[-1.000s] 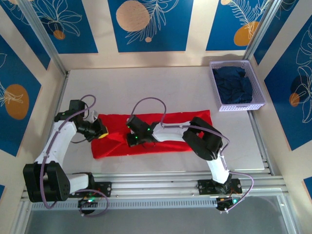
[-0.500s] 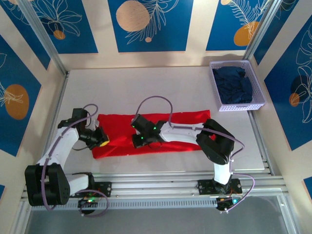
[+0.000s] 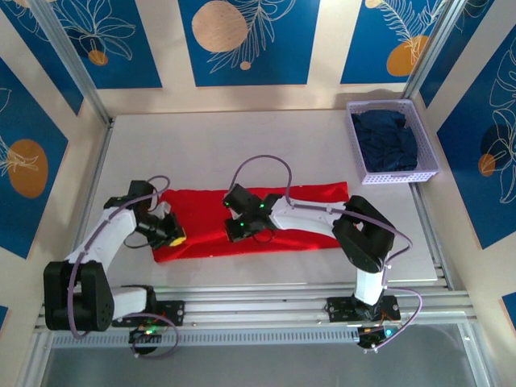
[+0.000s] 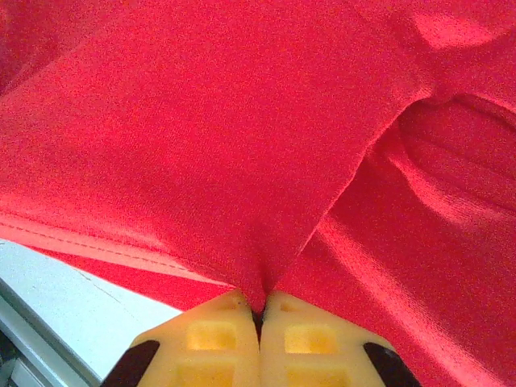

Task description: Fold the inside-out t-shirt

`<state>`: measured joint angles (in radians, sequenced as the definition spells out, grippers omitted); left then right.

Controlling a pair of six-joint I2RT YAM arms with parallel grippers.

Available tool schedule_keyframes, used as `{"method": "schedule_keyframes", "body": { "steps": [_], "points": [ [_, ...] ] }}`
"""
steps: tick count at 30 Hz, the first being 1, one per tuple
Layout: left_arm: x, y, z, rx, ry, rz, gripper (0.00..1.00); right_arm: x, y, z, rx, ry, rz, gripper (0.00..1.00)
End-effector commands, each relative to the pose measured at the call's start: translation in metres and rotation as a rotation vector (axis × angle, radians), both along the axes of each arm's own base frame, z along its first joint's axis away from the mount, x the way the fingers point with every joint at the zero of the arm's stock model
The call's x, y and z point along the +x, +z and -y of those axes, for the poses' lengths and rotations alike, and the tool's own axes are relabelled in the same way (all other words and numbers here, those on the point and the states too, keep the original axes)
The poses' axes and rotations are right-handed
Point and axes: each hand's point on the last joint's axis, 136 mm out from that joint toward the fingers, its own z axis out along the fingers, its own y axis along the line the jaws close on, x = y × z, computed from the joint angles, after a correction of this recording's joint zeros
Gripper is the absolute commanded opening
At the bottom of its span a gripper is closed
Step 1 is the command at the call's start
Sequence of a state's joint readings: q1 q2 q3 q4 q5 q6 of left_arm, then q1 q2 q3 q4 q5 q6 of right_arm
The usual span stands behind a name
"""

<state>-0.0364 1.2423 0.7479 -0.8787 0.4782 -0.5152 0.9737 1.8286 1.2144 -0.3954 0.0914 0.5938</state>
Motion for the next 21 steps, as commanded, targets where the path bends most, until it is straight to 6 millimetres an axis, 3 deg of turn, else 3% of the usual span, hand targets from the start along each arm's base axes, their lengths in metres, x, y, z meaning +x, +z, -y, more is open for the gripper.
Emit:
{"method": "schedule_keyframes", "body": {
  "steps": [1, 7, 13, 18, 21],
  "points": [
    [-0.016, -0.004, 0.001, 0.005, 0.007, -0.073, 0.16, -0.014, -0.007, 0.011, -0.029, 0.038, -0.06, 0.08],
    [-0.007, 0.014, -0.019, 0.134, 0.007, -0.002, 0.47, -0.025, -0.008, 0.024, -0.055, 0.085, -0.115, 0.24],
    [0.025, 0.02, -0.044, 0.288, 0.029, 0.123, 0.61, -0.017, 0.009, 0.03, -0.032, 0.13, -0.103, 0.41],
    [0.074, 0.025, -0.073, 0.436, 0.095, 0.263, 0.75, 0.002, 0.023, -0.002, 0.087, 0.141, -0.058, 0.46],
    [0.1, 0.019, -0.094, 0.521, 0.149, 0.296, 0.85, 0.011, 0.022, -0.025, 0.144, 0.146, -0.044, 0.37]
  ]
}}
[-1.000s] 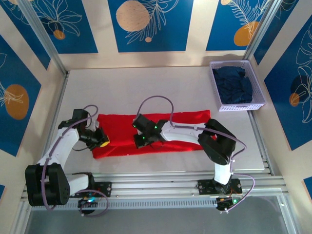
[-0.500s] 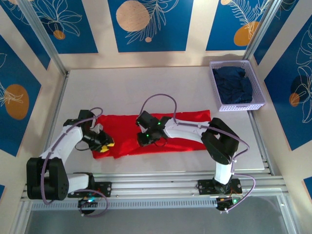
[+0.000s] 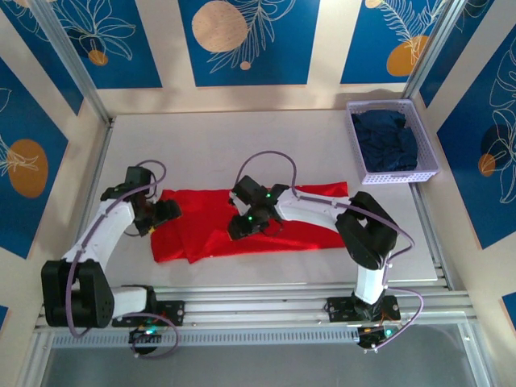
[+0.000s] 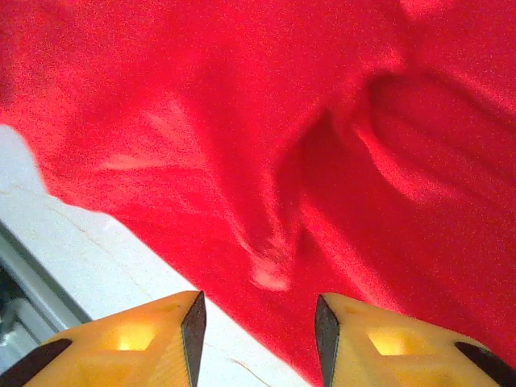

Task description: Fold the inside-out t-shirt

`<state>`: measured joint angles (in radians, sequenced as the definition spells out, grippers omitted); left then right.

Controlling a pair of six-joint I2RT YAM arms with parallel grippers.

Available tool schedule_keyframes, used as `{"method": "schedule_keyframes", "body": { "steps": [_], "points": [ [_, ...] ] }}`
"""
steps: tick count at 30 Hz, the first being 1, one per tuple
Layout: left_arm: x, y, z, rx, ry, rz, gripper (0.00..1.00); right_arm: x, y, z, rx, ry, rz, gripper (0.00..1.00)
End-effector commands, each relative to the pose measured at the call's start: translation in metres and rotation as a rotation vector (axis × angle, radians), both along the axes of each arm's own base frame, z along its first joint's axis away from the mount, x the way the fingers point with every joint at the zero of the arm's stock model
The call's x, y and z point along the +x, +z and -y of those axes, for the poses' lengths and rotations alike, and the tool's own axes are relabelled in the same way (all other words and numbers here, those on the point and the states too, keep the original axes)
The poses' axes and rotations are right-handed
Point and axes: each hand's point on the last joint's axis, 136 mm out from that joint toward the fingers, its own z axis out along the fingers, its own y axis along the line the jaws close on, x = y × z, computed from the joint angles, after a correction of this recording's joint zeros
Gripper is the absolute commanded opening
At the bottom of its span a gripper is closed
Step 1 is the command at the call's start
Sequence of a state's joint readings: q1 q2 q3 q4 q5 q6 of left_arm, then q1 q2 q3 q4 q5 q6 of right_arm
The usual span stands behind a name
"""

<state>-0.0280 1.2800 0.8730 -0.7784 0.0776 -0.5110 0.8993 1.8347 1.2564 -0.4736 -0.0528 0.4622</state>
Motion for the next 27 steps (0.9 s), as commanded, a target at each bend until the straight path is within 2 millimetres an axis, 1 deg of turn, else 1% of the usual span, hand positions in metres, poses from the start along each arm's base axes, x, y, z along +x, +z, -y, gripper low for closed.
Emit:
{"method": "schedule_keyframes", "body": {
  "steps": [1, 3, 5, 8, 11, 13, 15, 19, 21, 24, 27],
  "points": [
    [0.043, 0.003, -0.032, 0.134, 0.063, 0.105, 0.86, 0.01, 0.011, -0.038, 0.117, 0.039, 0.02, 0.35],
    [0.051, -0.004, -0.037, 0.142, 0.079, 0.1, 0.89, 0.014, 0.004, -0.043, 0.109, 0.04, 0.02, 0.3],
    [0.057, -0.009, -0.04, 0.136, 0.086, 0.093, 0.91, 0.017, -0.008, -0.043, 0.081, 0.036, 0.011, 0.27],
    [0.062, -0.019, -0.044, 0.14, 0.089, 0.08, 0.96, 0.02, -0.03, -0.031, 0.035, 0.017, -0.025, 0.24],
    [0.065, -0.029, -0.034, 0.096, 0.034, 0.075, 0.99, 0.019, -0.041, -0.021, 0.033, 0.015, -0.062, 0.24],
    [0.065, -0.037, -0.028, 0.063, 0.002, 0.067, 1.0, 0.017, -0.04, -0.021, 0.053, 0.025, -0.088, 0.26],
    [0.064, -0.044, -0.019, 0.021, -0.021, 0.061, 1.0, 0.016, -0.036, -0.023, 0.074, 0.036, -0.096, 0.29],
    [0.062, -0.051, -0.004, -0.063, -0.047, 0.075, 1.0, 0.016, -0.033, -0.027, 0.083, 0.044, -0.101, 0.3],
    [0.056, -0.057, -0.004, -0.055, -0.051, 0.052, 1.0, 0.016, -0.035, -0.027, 0.081, 0.043, -0.104, 0.3],
    [0.047, -0.065, -0.012, -0.011, -0.041, 0.014, 1.0, 0.015, -0.036, -0.028, 0.086, 0.043, -0.115, 0.3],
    [0.044, -0.069, -0.013, -0.003, -0.04, -0.006, 1.0, 0.013, -0.037, -0.029, 0.087, 0.043, -0.12, 0.3]
  ]
}}
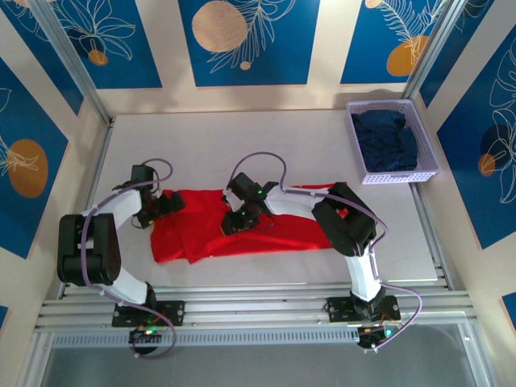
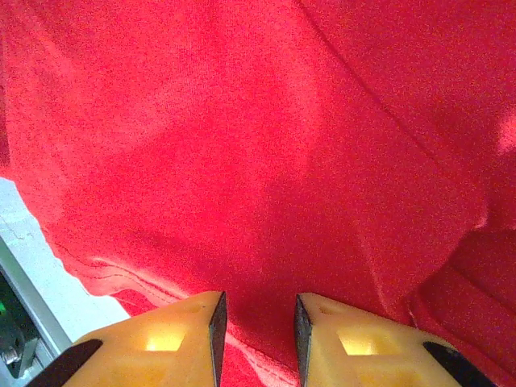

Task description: Fold the inside-out t-shirt

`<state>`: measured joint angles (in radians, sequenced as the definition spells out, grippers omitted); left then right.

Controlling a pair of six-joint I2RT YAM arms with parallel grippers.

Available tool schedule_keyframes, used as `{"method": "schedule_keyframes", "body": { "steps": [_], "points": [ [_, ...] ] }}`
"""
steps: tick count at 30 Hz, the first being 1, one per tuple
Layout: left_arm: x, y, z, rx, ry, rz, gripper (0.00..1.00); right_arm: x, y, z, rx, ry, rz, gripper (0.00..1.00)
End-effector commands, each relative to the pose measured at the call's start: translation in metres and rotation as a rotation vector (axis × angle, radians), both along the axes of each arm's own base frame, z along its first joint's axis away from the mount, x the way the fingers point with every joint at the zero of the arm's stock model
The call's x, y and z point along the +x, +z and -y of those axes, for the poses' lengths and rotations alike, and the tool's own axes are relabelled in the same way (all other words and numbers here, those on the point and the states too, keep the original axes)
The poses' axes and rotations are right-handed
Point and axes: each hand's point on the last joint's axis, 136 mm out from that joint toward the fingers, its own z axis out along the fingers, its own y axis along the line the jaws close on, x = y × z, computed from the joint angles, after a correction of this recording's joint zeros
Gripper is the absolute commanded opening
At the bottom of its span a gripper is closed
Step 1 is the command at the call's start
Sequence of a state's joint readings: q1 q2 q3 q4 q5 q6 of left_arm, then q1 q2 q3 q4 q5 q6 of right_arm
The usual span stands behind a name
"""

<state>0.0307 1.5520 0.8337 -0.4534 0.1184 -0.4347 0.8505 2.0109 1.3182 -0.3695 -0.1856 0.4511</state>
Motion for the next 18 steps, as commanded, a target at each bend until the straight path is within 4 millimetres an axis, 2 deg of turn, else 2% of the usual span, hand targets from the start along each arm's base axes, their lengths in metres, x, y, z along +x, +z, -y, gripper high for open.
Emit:
{"method": "schedule_keyframes", "body": {
  "steps": [1, 4, 10, 13, 18],
  "points": [
    [-0.007, -0.009, -0.002, 0.014, -0.016, -0.036, 1.0, -0.006, -0.001, -0.006, 0.016, 0.026, -0.027, 0.3],
    [-0.007, -0.013, 0.002, 0.01, -0.031, -0.045, 1.0, -0.006, -0.001, -0.006, 0.015, 0.025, -0.024, 0.3],
    [-0.011, -0.025, 0.026, -0.081, -0.088, -0.077, 1.0, -0.006, 0.004, -0.007, 0.018, 0.027, -0.015, 0.3],
    [-0.013, -0.03, 0.036, -0.115, -0.105, -0.082, 0.95, -0.006, 0.004, -0.009, 0.018, 0.03, -0.013, 0.31],
    [-0.019, -0.034, 0.051, -0.194, -0.122, -0.075, 0.8, -0.008, 0.004, -0.01, 0.012, 0.035, -0.01, 0.31]
  ]
}}
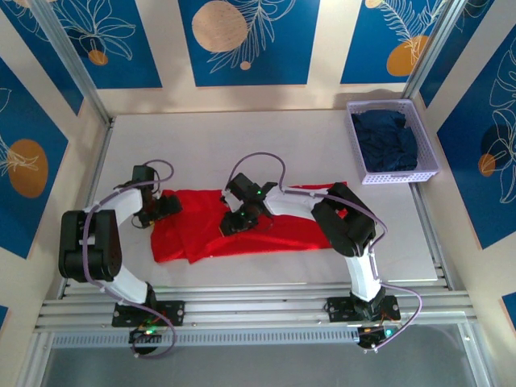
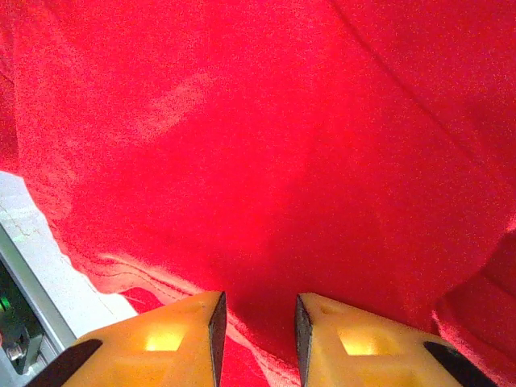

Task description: Fold the inside-out t-shirt

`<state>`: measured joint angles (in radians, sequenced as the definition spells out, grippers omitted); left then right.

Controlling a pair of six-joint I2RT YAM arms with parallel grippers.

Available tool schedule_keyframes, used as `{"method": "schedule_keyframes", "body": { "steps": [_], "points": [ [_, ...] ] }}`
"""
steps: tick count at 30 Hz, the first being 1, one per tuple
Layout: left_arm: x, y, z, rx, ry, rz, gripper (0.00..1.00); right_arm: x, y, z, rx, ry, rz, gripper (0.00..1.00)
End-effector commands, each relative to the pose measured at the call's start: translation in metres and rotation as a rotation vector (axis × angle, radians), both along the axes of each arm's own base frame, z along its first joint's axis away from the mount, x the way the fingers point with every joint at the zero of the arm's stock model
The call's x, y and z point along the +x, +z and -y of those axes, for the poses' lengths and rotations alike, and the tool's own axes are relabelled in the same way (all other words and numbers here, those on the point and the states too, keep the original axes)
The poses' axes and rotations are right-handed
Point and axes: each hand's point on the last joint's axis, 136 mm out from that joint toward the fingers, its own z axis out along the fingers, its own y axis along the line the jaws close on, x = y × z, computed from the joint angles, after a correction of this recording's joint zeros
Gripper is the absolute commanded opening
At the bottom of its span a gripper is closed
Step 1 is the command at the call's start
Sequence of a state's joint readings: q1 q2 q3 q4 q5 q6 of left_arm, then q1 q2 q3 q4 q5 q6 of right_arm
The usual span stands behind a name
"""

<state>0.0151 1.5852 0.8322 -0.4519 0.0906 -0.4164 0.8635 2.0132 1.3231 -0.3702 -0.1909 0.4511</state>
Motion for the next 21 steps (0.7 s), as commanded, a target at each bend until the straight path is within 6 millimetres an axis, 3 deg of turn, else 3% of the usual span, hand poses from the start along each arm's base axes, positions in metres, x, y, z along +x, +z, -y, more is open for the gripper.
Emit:
{"method": "schedule_keyframes", "body": {
  "steps": [1, 10, 21],
  "points": [
    [-0.016, -0.022, 0.054, -0.239, -0.097, -0.041, 0.77, -0.003, 0.002, -0.005, 0.005, 0.018, -0.009, 0.31],
    [-0.015, -0.001, 0.066, -0.291, -0.14, 0.04, 0.67, -0.005, 0.0, -0.009, 0.002, 0.022, -0.011, 0.31],
    [-0.018, -0.001, 0.078, -0.313, -0.181, 0.06, 0.56, -0.009, -0.004, -0.011, -0.009, 0.027, -0.015, 0.3]
  ]
}}
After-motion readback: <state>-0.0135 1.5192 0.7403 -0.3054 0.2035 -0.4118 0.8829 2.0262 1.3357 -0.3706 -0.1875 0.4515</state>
